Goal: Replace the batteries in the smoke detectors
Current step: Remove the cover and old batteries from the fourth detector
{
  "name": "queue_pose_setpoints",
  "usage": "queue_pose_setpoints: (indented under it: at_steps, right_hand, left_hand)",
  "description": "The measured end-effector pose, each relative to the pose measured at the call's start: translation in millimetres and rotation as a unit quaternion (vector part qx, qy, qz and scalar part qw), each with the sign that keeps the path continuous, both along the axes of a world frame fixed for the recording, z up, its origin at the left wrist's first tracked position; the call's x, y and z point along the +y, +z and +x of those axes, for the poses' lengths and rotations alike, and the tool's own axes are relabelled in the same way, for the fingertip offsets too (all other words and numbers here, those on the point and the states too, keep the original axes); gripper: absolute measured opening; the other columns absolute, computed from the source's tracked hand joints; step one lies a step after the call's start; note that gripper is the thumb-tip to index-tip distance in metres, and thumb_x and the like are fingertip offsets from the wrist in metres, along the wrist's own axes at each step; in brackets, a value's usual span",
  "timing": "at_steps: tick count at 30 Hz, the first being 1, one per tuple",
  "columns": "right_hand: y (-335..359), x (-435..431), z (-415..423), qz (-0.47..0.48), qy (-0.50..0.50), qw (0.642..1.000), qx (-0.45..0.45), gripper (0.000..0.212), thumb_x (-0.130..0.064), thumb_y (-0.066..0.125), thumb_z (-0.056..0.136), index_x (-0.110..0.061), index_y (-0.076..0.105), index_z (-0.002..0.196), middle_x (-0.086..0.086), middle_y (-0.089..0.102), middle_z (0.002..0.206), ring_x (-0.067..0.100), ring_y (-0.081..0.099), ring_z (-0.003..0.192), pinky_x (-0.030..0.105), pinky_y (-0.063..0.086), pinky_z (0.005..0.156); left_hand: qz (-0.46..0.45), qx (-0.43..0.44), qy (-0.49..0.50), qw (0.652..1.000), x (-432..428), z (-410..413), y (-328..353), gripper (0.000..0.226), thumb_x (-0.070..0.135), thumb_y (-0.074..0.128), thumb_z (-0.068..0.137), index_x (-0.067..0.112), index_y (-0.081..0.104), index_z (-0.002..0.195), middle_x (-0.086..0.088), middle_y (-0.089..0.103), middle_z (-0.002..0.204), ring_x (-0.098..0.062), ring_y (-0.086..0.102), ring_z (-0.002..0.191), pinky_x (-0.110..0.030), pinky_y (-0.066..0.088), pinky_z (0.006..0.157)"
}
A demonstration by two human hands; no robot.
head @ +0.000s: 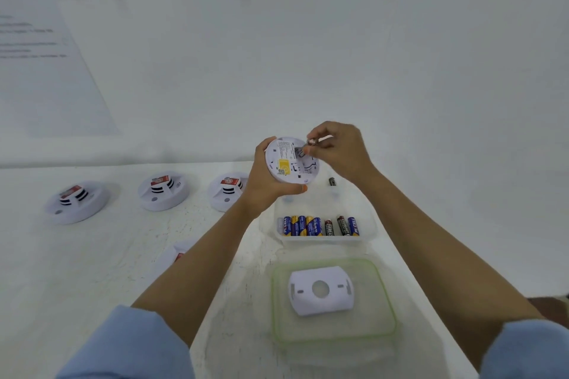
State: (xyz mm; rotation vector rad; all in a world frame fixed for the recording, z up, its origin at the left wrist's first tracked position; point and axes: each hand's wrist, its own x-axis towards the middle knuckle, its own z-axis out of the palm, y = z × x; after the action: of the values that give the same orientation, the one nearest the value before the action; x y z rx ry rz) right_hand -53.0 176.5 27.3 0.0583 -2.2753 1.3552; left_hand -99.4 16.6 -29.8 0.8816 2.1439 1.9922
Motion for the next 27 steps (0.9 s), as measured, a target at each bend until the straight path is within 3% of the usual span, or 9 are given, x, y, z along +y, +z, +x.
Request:
queue_pose_setpoints:
  at_steps: [3, 8, 12, 14, 17, 19, 21, 23, 27]
  right_hand:
    - [-4, -8, 12, 0.012, 0.004, 1.0, 0.006, 0.014, 0.005, 0.072, 0.072, -0.003, 0.066, 0.081, 0.003, 0.065, 0.076, -0.001, 0.064, 0.059, 0.024, 0.055, 0.06]
    - [-14, -11, 30, 0.074, 0.053, 0.996, -0.005, 0.02, 0.002, 0.073, 0.072, 0.001, 0.069, 0.092, 0.016, 0.068, 0.096, 0.025, 0.065, 0.087, 0.031, 0.055, 0.082]
    - [-19, -8, 37, 0.126, 0.081, 0.989, 0.004, 0.024, 0.001, 0.067, 0.079, 0.003, 0.068, 0.103, 0.016, 0.065, 0.11, 0.016, 0.061, 0.098, 0.014, 0.05, 0.087]
    - [-17, -5, 37, 0.118, 0.08, 0.99, -0.001, 0.023, -0.002, 0.071, 0.076, -0.001, 0.071, 0.1, 0.013, 0.067, 0.108, 0.015, 0.061, 0.097, 0.015, 0.049, 0.085]
    - [-10, 1, 34, 0.106, 0.077, 0.991, -0.009, 0.027, -0.009, 0.08, 0.067, -0.011, 0.073, 0.092, 0.01, 0.065, 0.109, -0.003, 0.053, 0.096, 0.006, 0.039, 0.081]
    - [-4, 4, 33, 0.069, 0.078, 0.994, -0.042, 0.03, -0.009, 0.081, 0.065, -0.018, 0.071, 0.092, 0.009, 0.057, 0.121, 0.002, 0.05, 0.105, 0.008, 0.037, 0.082]
    - [-2, 5, 33, 0.017, 0.102, 0.991, -0.081, 0.03, -0.003, 0.078, 0.067, -0.016, 0.068, 0.093, 0.012, 0.056, 0.123, 0.011, 0.053, 0.105, 0.018, 0.046, 0.082]
    - [-3, 4, 33, -0.016, 0.128, 0.988, -0.084, 0.029, 0.003, 0.076, 0.068, -0.009, 0.068, 0.093, 0.016, 0.063, 0.112, 0.012, 0.06, 0.094, 0.025, 0.053, 0.078]
    - [-8, 3, 27, -0.067, 0.126, 0.987, -0.076, 0.035, 0.01, 0.074, 0.066, 0.0, 0.067, 0.099, -0.003, 0.062, 0.096, 0.008, 0.059, 0.091, 0.016, 0.054, 0.071]
  left_hand:
    - [0.008, -0.006, 0.0, 1.0, 2, 8, 3, 0.103, -0.001, 0.08, 0.047, 0.007, 0.026, 0.134, 0.012, 0.048, 0.114, 0.004, 0.053, 0.102, -0.014, 0.049, 0.085]
    - [0.016, -0.023, 0.0, 1.0, -2, 16, 3, 0.102, 0.003, 0.079, 0.047, 0.01, 0.027, 0.134, 0.005, 0.05, 0.116, -0.006, 0.054, 0.104, -0.023, 0.052, 0.087]
    - [0.008, -0.027, -0.008, 1.0, -6, 20, 5, 0.103, -0.007, 0.082, 0.05, 0.009, 0.026, 0.134, 0.008, 0.049, 0.114, -0.004, 0.054, 0.102, -0.018, 0.052, 0.083]
    - [0.006, -0.029, -0.018, 0.999, -6, 24, 6, 0.099, -0.017, 0.079, 0.054, 0.01, 0.026, 0.134, 0.011, 0.048, 0.112, -0.001, 0.053, 0.1, -0.013, 0.051, 0.078]
    - [0.003, -0.028, -0.035, 0.999, -6, 28, 9, 0.096, -0.012, 0.081, 0.051, 0.018, 0.03, 0.127, 0.013, 0.047, 0.112, -0.001, 0.053, 0.101, -0.012, 0.05, 0.075]
    - [0.004, -0.032, -0.042, 0.999, -6, 30, 12, 0.096, -0.012, 0.081, 0.052, 0.021, 0.03, 0.126, 0.012, 0.048, 0.113, -0.002, 0.053, 0.102, -0.014, 0.052, 0.075]
    - [0.007, -0.036, -0.045, 0.998, -5, 30, 14, 0.096, -0.014, 0.08, 0.054, 0.022, 0.03, 0.127, 0.012, 0.048, 0.113, -0.003, 0.053, 0.102, -0.017, 0.053, 0.075]
    - [0.005, -0.031, -0.048, 0.998, -4, 29, 15, 0.095, -0.018, 0.077, 0.056, 0.022, 0.029, 0.128, 0.013, 0.048, 0.113, -0.002, 0.053, 0.1, -0.018, 0.054, 0.076]
    - [0.0, -0.024, -0.05, 0.998, -3, 25, 16, 0.095, -0.022, 0.074, 0.056, 0.02, 0.029, 0.129, 0.014, 0.048, 0.113, 0.007, 0.055, 0.097, -0.017, 0.054, 0.074]
